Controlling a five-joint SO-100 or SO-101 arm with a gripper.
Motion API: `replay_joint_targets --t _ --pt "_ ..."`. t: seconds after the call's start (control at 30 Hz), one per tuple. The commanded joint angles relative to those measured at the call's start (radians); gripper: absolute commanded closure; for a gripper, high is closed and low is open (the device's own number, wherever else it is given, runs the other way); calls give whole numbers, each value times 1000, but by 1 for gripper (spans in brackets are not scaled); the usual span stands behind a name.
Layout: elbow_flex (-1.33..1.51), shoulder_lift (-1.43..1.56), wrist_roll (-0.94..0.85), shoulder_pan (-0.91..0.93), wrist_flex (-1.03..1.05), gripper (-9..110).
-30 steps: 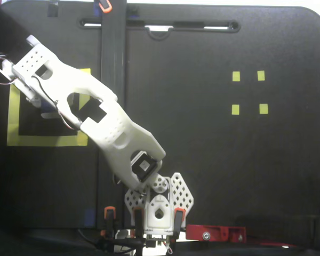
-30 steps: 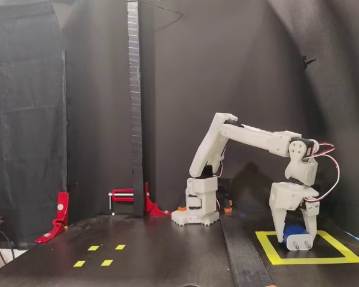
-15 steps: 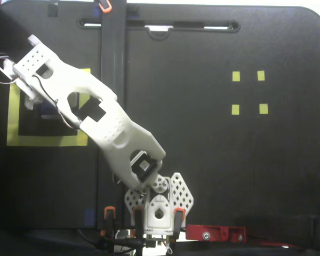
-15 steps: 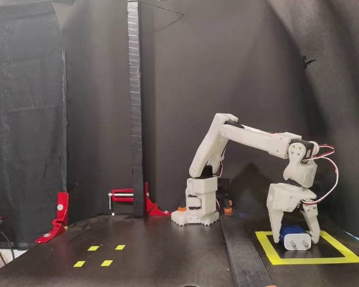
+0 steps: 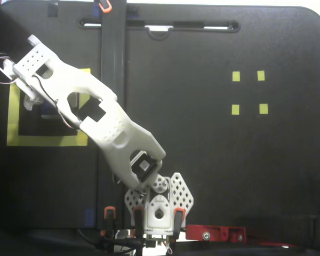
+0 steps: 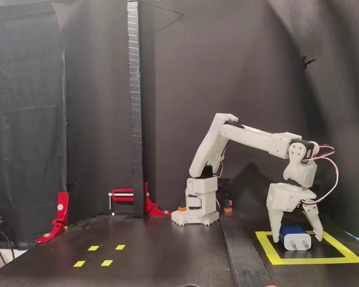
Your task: Grasp the block and place it in the designated area.
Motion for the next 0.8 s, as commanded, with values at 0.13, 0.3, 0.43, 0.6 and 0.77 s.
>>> replay_joint_targets --t 0.13,0.3,0.43,0.6,0.77 --pt "-5 129 -17 17 54 62" --pt "-5 236 -25 32 103 62" --pt "-5 316 -29 38 150 62" --pt "-5 393 -35 44 195 62" --pt "-5 436 -44 51 215 62"
